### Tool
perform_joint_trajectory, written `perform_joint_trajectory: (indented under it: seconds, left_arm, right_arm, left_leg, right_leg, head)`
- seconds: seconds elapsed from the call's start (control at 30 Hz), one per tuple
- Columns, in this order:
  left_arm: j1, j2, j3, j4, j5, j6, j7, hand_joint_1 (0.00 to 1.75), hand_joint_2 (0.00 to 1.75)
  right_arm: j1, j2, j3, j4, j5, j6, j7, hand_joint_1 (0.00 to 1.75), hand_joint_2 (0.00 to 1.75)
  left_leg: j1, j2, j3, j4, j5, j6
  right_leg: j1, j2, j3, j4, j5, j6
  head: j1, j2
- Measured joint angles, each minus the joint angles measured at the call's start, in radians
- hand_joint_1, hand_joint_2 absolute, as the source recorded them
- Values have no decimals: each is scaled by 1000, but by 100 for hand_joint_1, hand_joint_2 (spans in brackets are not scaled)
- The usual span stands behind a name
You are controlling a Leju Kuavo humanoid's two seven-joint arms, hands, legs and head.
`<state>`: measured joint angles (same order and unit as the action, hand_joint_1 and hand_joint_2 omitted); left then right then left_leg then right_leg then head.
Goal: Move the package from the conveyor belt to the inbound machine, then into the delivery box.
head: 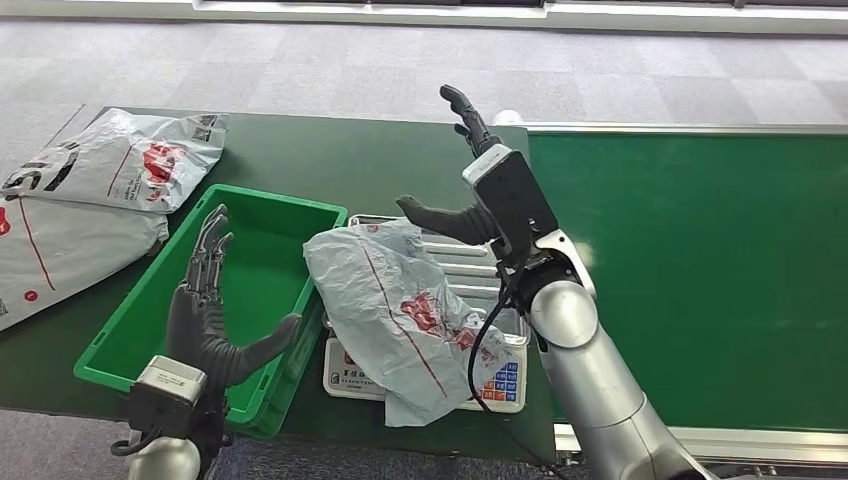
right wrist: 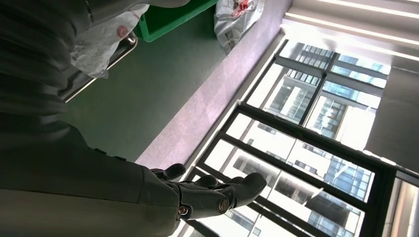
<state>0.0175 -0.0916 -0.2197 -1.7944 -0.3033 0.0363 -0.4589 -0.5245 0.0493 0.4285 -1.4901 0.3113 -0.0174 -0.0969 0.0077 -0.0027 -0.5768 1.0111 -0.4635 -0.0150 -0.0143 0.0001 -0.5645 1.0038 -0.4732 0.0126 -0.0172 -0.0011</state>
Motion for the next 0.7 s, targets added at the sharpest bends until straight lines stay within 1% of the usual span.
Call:
perform_joint_trajectory:
  seconds: [0.17, 0.57, 0.63, 0.7]
  left_arm:
    - [-26, 14, -23, 20, 0, 11, 6, 0, 175]
    - [-37, 25, -35, 34, -1, 14, 8, 0, 175]
    - [-44, 28, -39, 37, -15, 24, 29, 0, 175]
    - [-65, 32, -49, 43, -43, 35, 84, 0, 175]
  right_arm:
    - [29, -22, -21, -52, 4, 0, 1, 0, 175]
    - [38, -34, -28, -75, 11, -5, 3, 0, 175]
    - [44, -39, -31, -79, 41, -27, 16, 0, 175]
    - [68, -50, -43, -89, 93, -75, 27, 0, 175]
  left_leg:
    - [0, 1, 0, 0, 0, 0]
    - [0, 1, 0, 0, 0, 0]
    - [0, 1, 0, 0, 0, 0]
    - [0, -1, 0, 0, 0, 0]
  right_leg:
    - [0, 1, -1, 0, 0, 0]
    - [0, 2, -1, 0, 0, 0]
    - [0, 2, -1, 0, 0, 0]
    - [0, 0, -1, -1, 0, 0]
  head:
    - [0, 0]
    - [0, 0]
    - [0, 0]
    - [0, 0]
